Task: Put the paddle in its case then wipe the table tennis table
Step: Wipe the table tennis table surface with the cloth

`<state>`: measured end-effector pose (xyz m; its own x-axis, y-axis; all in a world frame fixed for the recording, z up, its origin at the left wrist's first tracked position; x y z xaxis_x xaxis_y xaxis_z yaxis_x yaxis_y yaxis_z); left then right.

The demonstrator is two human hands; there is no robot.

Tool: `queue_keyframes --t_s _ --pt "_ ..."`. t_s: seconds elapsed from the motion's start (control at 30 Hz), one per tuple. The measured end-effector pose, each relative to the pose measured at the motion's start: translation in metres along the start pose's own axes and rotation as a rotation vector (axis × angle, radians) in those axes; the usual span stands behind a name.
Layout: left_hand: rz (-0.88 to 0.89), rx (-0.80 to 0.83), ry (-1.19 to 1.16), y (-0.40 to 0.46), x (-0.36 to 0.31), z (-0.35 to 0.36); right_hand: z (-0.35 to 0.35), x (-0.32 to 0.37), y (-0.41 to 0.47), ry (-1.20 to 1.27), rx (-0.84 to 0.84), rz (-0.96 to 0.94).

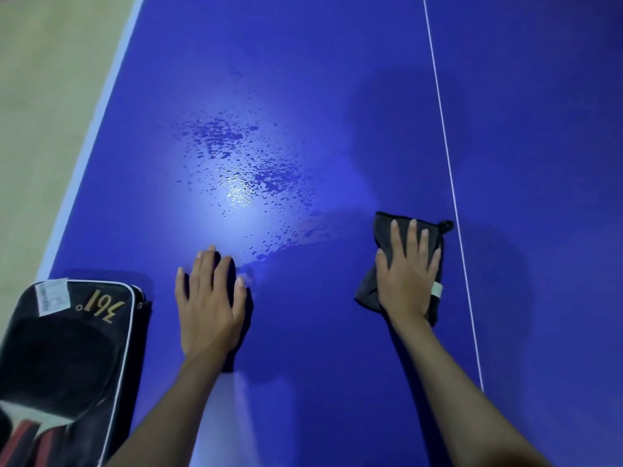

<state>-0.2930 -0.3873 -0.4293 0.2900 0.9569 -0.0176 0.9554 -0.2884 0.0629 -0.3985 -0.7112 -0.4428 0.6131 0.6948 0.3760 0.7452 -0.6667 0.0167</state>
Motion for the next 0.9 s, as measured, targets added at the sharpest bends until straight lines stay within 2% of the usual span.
queue_keyframes --t_s 0.27,0.4,0.53,0.63,0.8,0.9 --pt "0.011 -0.022 0.023 0.002 0.004 0.005 0.075 0.19 -0.019 0.116 0.057 -0.313" --pt "-0.014 -0.022 -0.036 0.003 0.008 0.007 0.089 0.221 -0.026 0.127 0.158 -0.479" --pt "-0.023 -0.004 -0.036 0.003 0.009 0.007 0.073 0.182 -0.006 0.166 0.161 -0.53" --pt "-0.02 0.01 -0.05 0.003 0.007 0.006 0.049 0.121 0.024 0.132 0.117 -0.419" --pt "-0.015 -0.012 -0.06 0.002 0.006 0.004 -0.007 -0.018 0.068 0.084 0.028 -0.159" --pt "-0.005 -0.035 -0.045 0.001 0.005 0.004 -0.028 -0.061 0.085 0.037 0.018 -0.08"
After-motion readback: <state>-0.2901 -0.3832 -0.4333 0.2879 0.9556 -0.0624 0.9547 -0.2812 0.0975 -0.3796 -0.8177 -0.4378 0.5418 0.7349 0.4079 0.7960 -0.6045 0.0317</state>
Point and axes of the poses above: each hand's wrist, its own y-axis towards the middle knuckle, its own z-axis out of the palm, x = y × z, the point moved 4 cm from there along y, towards the middle knuckle, and after that the axes turned 15 degrees about y, right-handed, at the moved point
